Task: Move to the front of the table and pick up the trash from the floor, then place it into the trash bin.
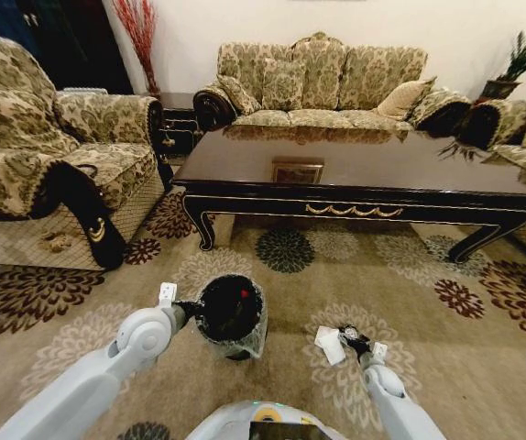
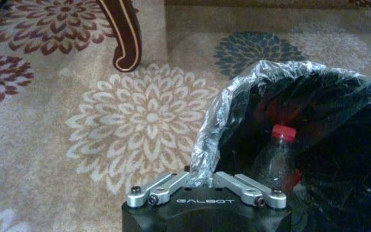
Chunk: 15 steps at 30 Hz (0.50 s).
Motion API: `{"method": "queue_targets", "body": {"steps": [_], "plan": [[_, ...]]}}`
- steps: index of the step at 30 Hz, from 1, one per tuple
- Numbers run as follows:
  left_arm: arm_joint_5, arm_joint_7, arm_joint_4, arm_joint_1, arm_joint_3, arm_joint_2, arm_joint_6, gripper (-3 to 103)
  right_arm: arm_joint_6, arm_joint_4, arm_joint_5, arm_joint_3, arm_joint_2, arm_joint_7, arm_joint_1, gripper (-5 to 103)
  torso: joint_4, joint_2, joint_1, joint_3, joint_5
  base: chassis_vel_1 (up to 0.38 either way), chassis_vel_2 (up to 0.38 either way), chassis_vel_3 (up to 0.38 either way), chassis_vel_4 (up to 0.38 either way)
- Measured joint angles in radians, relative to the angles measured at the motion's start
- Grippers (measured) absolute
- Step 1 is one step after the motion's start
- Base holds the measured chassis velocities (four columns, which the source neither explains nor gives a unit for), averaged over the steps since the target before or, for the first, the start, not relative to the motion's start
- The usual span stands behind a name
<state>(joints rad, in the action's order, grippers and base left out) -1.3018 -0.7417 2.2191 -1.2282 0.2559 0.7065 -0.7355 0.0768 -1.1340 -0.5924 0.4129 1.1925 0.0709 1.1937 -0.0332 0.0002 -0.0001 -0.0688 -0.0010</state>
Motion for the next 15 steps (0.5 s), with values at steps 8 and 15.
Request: {"method": "queue_targets", "body": {"steps": [8, 15], "plan": [[0.000, 0.000, 0.002, 0.000, -0.002, 0.003, 0.000, 2, -0.003, -0.010, 0.005, 0.003, 0.000, -0.001, 0.016, 80, 0.0000, 0.000, 0.000, 0.000, 0.0003, 0.000, 0.000, 0.000, 0.000], [0.001, -0.001, 0.010, -0.009, 0.005, 0.003, 0.000, 2, -0.003, -0.029, 0.005, 0.005, -0.001, 0.000, 0.027, 67, 0.0000, 0.000, 0.000, 0.000, 0.0009, 0.000, 0.000, 0.000, 0.000]]}}
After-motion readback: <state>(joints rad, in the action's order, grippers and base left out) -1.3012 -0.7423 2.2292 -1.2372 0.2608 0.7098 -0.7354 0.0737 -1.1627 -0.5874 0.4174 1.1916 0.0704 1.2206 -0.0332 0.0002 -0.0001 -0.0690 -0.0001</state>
